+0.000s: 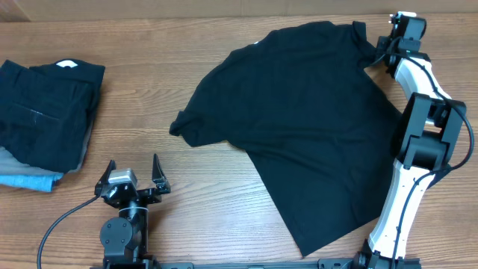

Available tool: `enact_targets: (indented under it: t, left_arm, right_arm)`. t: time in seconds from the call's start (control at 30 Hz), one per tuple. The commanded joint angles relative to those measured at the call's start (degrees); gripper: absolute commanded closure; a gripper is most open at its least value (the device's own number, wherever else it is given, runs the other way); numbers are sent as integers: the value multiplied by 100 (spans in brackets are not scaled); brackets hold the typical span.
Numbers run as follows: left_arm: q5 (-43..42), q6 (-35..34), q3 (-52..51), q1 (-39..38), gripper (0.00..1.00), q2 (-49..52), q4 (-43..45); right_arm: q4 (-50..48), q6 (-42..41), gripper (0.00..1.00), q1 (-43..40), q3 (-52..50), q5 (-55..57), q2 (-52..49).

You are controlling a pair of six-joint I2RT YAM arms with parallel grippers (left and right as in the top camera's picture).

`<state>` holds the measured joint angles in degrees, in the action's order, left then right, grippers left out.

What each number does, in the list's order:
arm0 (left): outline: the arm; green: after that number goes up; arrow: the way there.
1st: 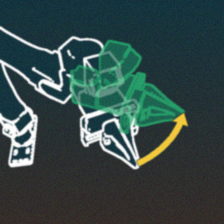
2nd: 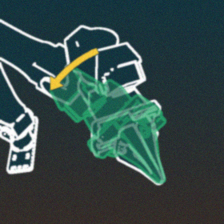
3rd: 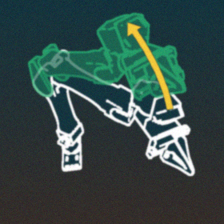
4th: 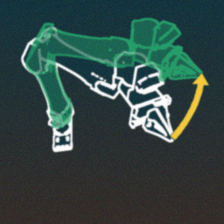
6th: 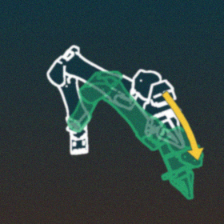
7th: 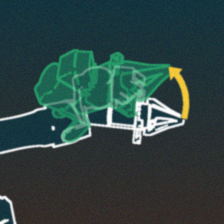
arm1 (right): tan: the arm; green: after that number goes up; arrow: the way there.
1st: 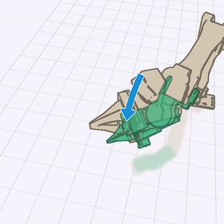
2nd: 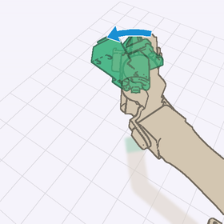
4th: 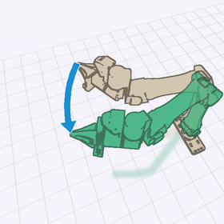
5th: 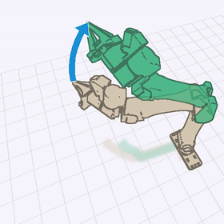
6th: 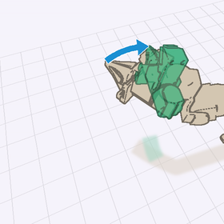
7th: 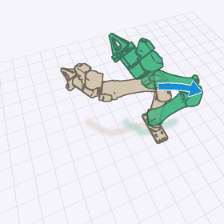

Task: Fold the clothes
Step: 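Pull the shirt's right shoulder up and right with the right gripper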

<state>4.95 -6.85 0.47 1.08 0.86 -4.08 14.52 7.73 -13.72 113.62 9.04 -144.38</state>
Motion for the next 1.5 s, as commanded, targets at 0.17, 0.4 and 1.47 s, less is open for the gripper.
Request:
enact_targets:
  t: [0.17,0.4,1.47]
  left_arm:
    - [-7,109,-20,-37,0,-50,20]
    - [-7,109,-20,-37,0,-50,20]
    - [-7,109,-20,-37,0,-50,20]
  right_arm:
    - [424,52,96,535,127,-726,1008]
    - [581,61,96,765,120,-1558,688]
    - [11,-175,96,-48,136,31,-190]
